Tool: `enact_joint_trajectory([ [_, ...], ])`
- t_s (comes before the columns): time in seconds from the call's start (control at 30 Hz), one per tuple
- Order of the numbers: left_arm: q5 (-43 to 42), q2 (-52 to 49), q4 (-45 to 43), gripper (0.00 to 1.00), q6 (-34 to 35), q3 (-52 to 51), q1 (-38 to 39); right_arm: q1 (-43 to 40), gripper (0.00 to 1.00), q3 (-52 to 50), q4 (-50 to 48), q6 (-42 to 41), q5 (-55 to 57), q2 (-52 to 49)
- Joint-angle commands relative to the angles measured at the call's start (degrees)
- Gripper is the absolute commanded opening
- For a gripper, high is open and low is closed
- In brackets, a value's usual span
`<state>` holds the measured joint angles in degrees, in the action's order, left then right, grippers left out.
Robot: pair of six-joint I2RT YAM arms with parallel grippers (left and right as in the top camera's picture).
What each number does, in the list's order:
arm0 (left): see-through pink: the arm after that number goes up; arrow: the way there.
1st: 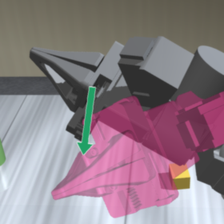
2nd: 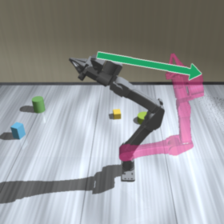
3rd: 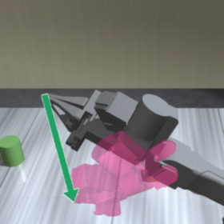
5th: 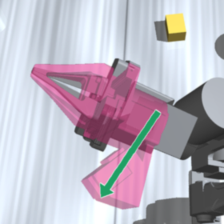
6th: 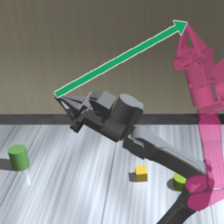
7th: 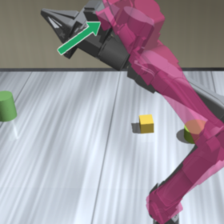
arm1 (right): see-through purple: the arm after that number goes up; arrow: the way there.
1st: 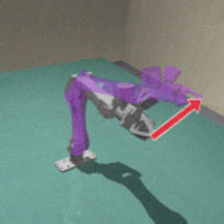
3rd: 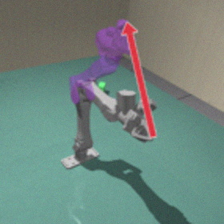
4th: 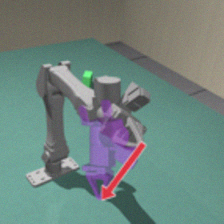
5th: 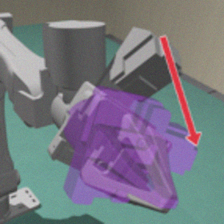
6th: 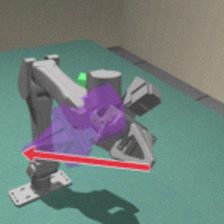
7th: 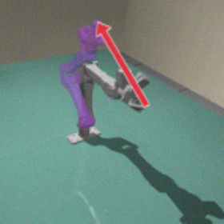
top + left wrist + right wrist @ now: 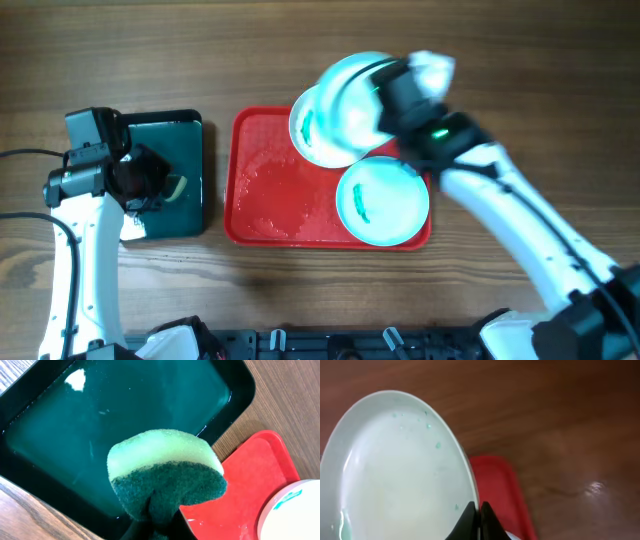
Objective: Clean dirty plates on tray and stack at the side
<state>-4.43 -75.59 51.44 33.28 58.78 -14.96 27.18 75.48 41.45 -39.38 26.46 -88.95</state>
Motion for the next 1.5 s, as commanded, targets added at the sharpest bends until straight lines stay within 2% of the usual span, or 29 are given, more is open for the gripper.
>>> enact_joint_trajectory([
  [0.0,-0.70,-0.28,-0.13,0.04,-0.92,0.42,-0.26,-12.85,0.04,0.13,5.86,-11.15,-2.64,0.98],
  [0.07,-0.70,-0.28,-0.13,0.04,-0.92,0.42,-0.26,-18.75,0.04,0.13,8.72,-13.62,-2.62,-0.57],
  [0.17,-0.72,-0.28,-0.13,0.04,-0.90,0.42,-0.26,-27.04,0.04,0.13,9.20,-12.28,-2.64,-4.55],
  [0.33,-0.72,-0.28,-0.13,0.04,-0.90,0.42,-0.26,-32.61,0.06,0.13,9.33,-8.31,-3.08,-12.44],
  [0.37,-0.72,-0.28,-0.13,0.04,-0.90,0.42,-0.26,-32.85,0.15,0.13,9.20,-7.72,-3.10,-13.44],
  [0.4,-0.72,-0.28,-0.13,0.04,-0.90,0.42,-0.26,-32.85,0.29,0.13,8.31,-5.18,-4.17,-14.40],
  [0.5,-1.36,-0.28,-0.17,0.04,-0.90,0.42,-0.26,-32.81,0.59,0.13,4.70,4.76,-12.35,-15.08],
  [0.57,-1.36,-0.28,-0.17,0.04,-0.90,0.42,-0.26,-32.79,0.63,0.15,2.23,8.79,-20.79,-14.84],
  [0.63,-1.36,-0.28,-0.39,0.04,-0.90,0.42,-0.26,-31.58,0.65,0.15,-2.69,16.70,-38.64,-14.67],
  [0.7,-1.36,-0.28,-0.55,0.04,-0.90,0.42,-0.26,-29.46,0.68,0.15,-6.29,20.24,-47.91,-14.69],
  [0.73,-1.36,-0.28,-0.59,0.04,-0.90,0.42,-0.26,-27.10,0.73,0.15,-8.52,21.38,-50.42,-14.69],
  [0.8,-1.36,-0.28,-0.59,0.04,-0.90,0.42,-0.26,-21.38,0.79,0.13,-11.54,21.79,-44.74,-14.82],
  [0.87,-1.36,-0.28,-0.59,0.04,-0.90,0.42,-0.26,-16.06,0.79,0.13,-13.33,21.77,-36.59,-15.76],
  [1.0,-1.36,-0.28,-0.59,0.04,-0.90,0.35,-0.26,-8.57,0.77,0.13,-16.20,19.15,-27.82,-20.57],
  [1.1,-1.36,-0.28,-0.59,0.04,-0.90,0.35,-0.26,-6.58,0.71,0.13,-17.33,17.90,-27.50,-24.76],
  [1.23,-1.36,-0.28,-0.59,0.04,-0.90,0.33,-0.26,-6.56,0.68,0.13,-17.40,16.76,-27.56,-27.10],
  [1.27,-1.36,-0.28,-0.59,0.04,-0.90,0.33,-0.26,-6.54,0.63,0.13,-17.40,16.81,-27.61,-27.23],
  [1.37,-1.36,-0.28,-0.59,0.04,-0.90,0.33,-0.26,-6.08,0.34,0.13,-17.40,16.72,-28.79,-27.23],
  [1.47,-1.36,-0.28,-0.59,0.04,-0.90,0.31,-0.26,-5.29,0.16,0.13,-17.40,16.72,-31.21,-27.21],
])
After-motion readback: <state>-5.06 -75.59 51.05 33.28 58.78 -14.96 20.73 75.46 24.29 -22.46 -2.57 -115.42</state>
